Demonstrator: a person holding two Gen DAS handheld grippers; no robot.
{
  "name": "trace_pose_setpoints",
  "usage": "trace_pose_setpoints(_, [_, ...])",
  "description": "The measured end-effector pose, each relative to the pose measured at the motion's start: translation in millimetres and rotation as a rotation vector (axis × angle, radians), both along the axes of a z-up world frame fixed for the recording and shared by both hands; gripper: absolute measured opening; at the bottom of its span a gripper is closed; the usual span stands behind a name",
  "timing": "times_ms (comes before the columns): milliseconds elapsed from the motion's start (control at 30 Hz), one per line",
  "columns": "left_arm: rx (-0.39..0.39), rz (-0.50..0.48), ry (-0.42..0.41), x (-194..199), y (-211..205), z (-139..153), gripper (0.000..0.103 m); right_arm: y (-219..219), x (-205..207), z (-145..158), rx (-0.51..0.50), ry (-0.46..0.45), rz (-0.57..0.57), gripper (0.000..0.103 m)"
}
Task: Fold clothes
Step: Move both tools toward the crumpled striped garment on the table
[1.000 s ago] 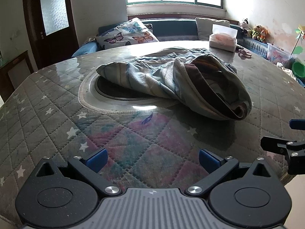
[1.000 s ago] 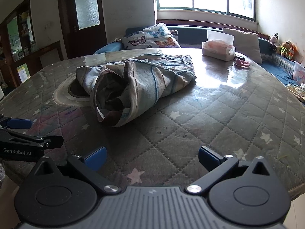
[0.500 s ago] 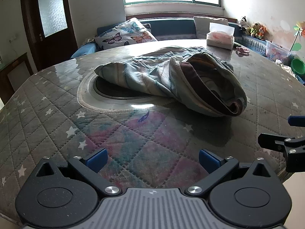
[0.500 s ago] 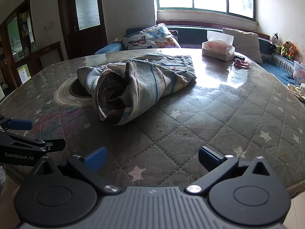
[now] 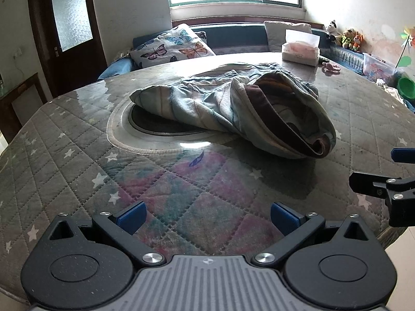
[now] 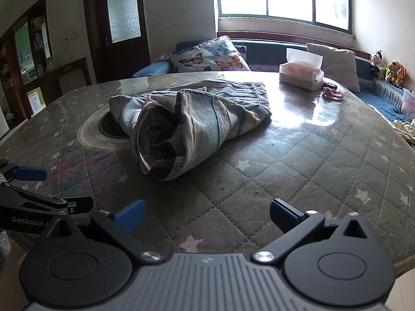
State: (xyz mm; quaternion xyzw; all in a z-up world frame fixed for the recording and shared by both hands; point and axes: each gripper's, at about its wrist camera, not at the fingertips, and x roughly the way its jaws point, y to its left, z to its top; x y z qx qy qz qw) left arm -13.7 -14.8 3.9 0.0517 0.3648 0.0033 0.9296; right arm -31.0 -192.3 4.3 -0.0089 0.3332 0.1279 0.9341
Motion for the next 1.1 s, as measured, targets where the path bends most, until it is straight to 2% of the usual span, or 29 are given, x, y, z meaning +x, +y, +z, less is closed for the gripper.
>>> trace_pose_setpoints(667, [0.012, -0.016, 0.023, 10.5, -3.9, -2.2, 0.103, 1.3, 8.7, 1.0, 0.002, 0.012, 0.002, 0.103])
trace_pose_setpoints(1100, [0.009, -0.009, -0.015, 28.1, 0.9, 15.9, 0.103, 1.8, 24.2, 14.5, 0.007, -0.01, 0.019, 0.103])
